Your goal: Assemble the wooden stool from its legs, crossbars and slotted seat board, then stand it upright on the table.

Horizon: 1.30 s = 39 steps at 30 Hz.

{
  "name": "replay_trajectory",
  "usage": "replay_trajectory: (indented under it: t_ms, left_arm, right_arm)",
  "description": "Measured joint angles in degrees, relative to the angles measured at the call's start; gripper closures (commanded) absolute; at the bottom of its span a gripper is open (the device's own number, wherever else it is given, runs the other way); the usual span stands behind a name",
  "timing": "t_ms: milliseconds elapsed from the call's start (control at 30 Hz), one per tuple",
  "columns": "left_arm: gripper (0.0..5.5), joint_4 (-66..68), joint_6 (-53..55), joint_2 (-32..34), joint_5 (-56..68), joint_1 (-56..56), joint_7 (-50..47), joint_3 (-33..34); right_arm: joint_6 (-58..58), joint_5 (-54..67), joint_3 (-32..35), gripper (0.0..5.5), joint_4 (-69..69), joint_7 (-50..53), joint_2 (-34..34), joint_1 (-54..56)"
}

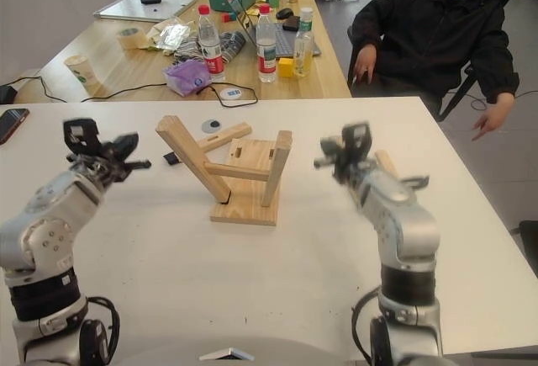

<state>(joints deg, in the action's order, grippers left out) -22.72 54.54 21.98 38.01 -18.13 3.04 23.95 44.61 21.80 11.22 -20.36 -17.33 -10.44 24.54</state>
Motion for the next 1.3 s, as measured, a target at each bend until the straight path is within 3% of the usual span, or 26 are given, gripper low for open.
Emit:
replay_trajectory:
  t_ms: [100,233,367,467,667,800,900,967,1067,1133,1233,1300]
  left_arm:
    - [5.45,-2.6,0.5,0.1,7.0,-6.9,1.8,1.2]
    - [5.45,-5.4,4.3,0.5,14.9,-13.4,2.2,0.4]
    - [5.45,-8.6,9.3,0.9,22.4,-13.6,1.8,-2.6]
    - [5.45,-9.9,12.3,1.9,22.8,-11.6,0.5,-6.8]
    - [5.45,-8.2,13.5,2.5,21.4,-9.0,-1.4,-8.6]
    - [5.45,-8.9,9.8,1.5,26.3,-9.7,-1.2,-5.2]
    - [5.45,-7.6,2.9,0.8,35.1,-12.9,-1.9,2.5]
    - [5.45,-5.4,-0.8,2.1,38.7,-14.2,-3.2,7.1]
    - [5.45,-1.0,-1.1,9.4,37.8,-10.2,-1.6,11.2]
    - [5.45,1.7,0.7,15.4,31.5,-4.4,0.5,9.8]
    - [5.45,5.4,3.6,28.3,18.6,9.0,9.3,1.3]
    - [5.45,1.7,5.0,29.7,17.2,14.8,15.5,-4.9]
  right_arm:
    - [-4.0,9.9,2.7,5.50,-4.4,-1.1,3.3,10.5]
    - [-0.1,19.0,1.7,5.50,-6.8,-1.0,3.3,14.1]
    - [0.0,19.0,-2.7,5.50,-6.9,-2.7,2.2,10.5]
    - [-1.2,15.9,-7.5,5.50,-3.8,-6.4,-2.0,2.0]
    - [-4.4,13.9,-13.0,5.50,-3.2,-11.1,-6.3,-1.3]
    - [0.5,24.2,-6.5,5.50,-0.8,-6.3,-2.8,0.5]
    - [0.5,37.6,5.6,5.50,5.8,1.2,-1.3,11.5]
    - [-1.3,38.8,8.9,5.50,10.7,1.6,-2.2,15.6]
    - [-6.0,25.0,0.5,5.50,20.7,-5.4,-8.8,14.8]
    - [-10.9,14.4,-8.3,5.50,26.1,-10.2,-11.8,13.8]
    - [-22.7,-1.4,-21.1,5.50,38.8,-18.0,-12.9,12.5]
    - [-28.5,-5.1,-24.0,5.50,46.2,-22.0,-11.8,13.2]
